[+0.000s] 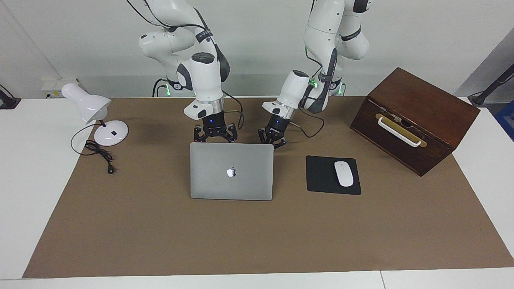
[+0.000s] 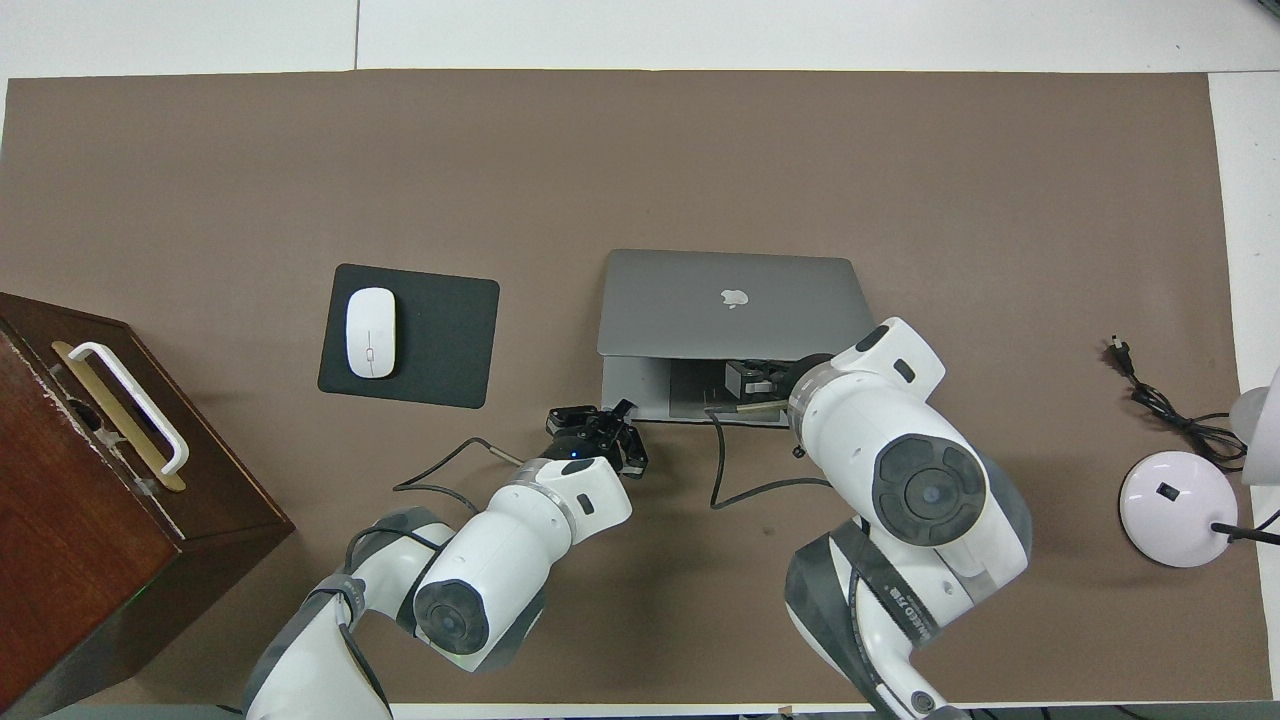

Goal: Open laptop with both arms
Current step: 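Lift the laptop lid edge upward with the right gripper, then push the lid up and away with the right gripper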

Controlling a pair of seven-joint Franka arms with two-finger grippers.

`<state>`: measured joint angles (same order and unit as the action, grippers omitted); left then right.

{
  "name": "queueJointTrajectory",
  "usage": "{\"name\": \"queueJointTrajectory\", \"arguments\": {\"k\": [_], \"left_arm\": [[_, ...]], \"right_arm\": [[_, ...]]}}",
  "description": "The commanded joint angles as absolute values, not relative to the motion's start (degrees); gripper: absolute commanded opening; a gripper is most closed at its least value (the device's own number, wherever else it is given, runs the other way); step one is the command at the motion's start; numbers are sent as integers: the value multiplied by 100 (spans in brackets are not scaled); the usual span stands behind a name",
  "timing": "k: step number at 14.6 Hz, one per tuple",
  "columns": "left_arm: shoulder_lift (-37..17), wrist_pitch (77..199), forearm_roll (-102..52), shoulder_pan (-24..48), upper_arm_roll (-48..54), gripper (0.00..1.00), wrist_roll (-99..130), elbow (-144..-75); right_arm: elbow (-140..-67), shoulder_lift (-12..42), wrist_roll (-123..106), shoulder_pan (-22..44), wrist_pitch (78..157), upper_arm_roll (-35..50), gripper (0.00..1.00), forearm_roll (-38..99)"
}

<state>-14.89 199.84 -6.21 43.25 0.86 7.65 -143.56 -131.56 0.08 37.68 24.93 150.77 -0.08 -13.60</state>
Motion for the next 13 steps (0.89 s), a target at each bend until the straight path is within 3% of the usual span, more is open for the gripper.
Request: {"name": "queueJointTrajectory", "arguments": {"k": [1,6,13], "left_arm": [[-1696,20083,-730,4430,9,0,738,-14282],[-1723,20083,-729,4430,9,0,747,-14282],[-1784,20083,-730,4421,9,0,747,-14273]], "right_arm": [[-12710,413,3525,2312,15047,0,100,-1415],[-12183,667,3182,2180,14907,-9,100,-1406],[-10909,1194,2551,1925,14406,0,100,-1022]]}}
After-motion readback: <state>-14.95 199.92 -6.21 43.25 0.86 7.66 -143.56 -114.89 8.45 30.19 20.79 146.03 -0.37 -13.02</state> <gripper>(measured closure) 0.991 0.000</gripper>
